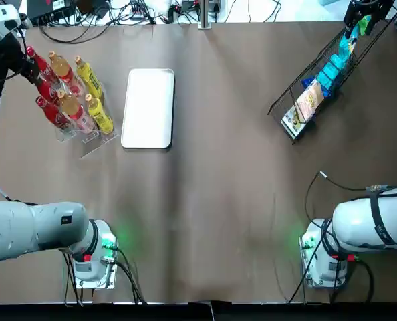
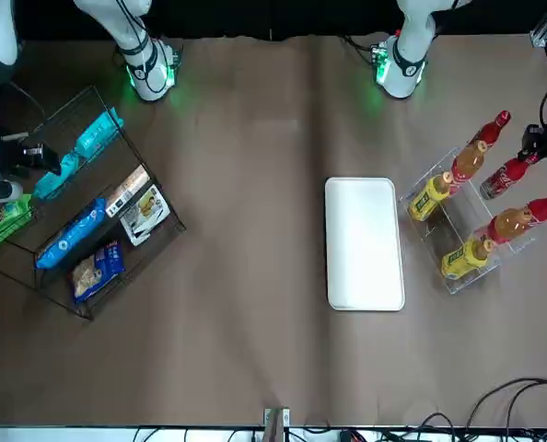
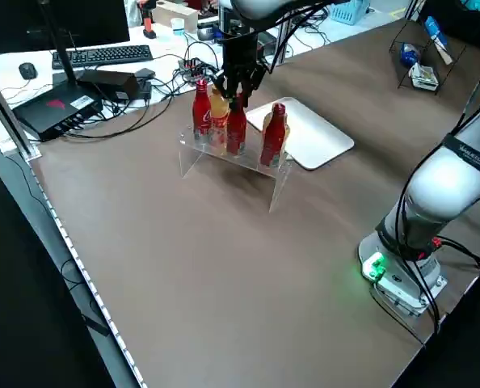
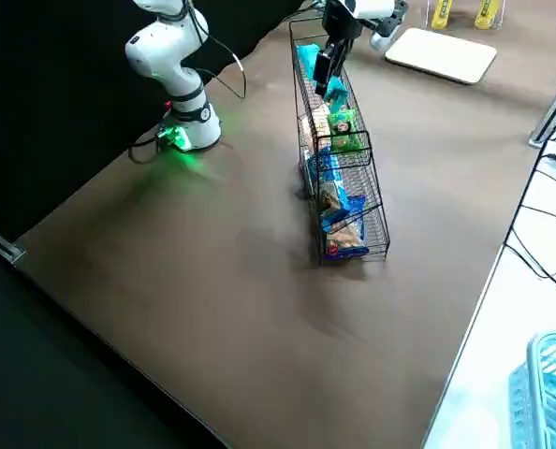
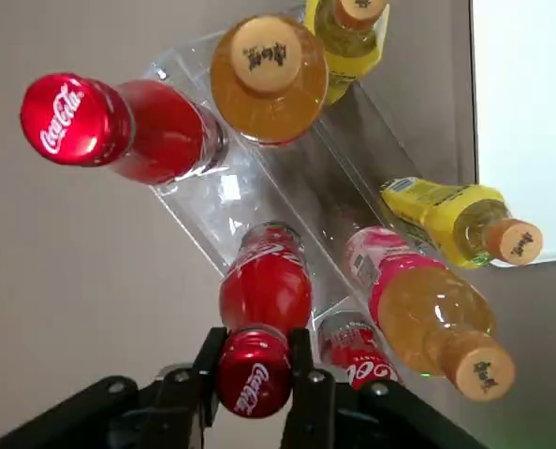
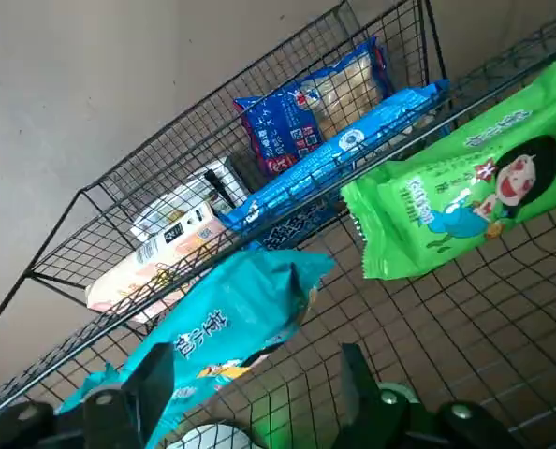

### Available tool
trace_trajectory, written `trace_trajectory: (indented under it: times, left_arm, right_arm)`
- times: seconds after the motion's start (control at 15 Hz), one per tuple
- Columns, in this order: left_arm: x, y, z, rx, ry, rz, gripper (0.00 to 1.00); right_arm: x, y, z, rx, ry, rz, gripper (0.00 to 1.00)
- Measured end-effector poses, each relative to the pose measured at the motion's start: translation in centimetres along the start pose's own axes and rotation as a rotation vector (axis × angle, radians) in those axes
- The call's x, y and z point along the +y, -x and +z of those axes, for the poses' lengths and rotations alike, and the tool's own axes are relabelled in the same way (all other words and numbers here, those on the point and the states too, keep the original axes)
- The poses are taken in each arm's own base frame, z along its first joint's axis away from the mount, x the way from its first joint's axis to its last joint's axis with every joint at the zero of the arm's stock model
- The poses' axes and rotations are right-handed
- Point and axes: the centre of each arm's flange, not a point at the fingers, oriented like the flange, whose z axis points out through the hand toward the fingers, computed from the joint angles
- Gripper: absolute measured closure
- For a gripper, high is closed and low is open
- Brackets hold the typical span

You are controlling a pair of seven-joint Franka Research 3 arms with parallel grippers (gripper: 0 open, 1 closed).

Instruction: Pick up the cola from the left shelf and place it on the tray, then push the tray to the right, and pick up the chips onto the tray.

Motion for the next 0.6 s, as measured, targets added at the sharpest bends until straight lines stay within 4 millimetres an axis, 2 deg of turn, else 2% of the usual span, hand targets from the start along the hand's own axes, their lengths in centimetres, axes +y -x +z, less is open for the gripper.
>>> trace_trajectory:
  times: [0.13,0.27,0.47,0.6]
  left_arm:
    - [0.0,0.0,-0.2,-0.004,0.002,-0.018,0.68]
    - [0.0,-0.1,-1.7,-0.007,0.002,-0.025,0.68]
    - [0.3,-0.8,-7.6,-0.019,-0.009,-0.040,0.68]
    - [1.5,-2.3,-11.2,-0.014,-0.030,-0.056,0.68]
  right_arm:
    - [-0.1,0.0,0.0,0.001,0.000,-0.003,0.19]
    - [-0.2,-0.1,0.0,0.003,0.001,-0.006,0.20]
    - [-0.4,-0.1,-0.1,0.006,0.002,-0.010,0.22]
    - [-0.5,-0.3,-0.1,0.016,0.004,-0.011,0.28]
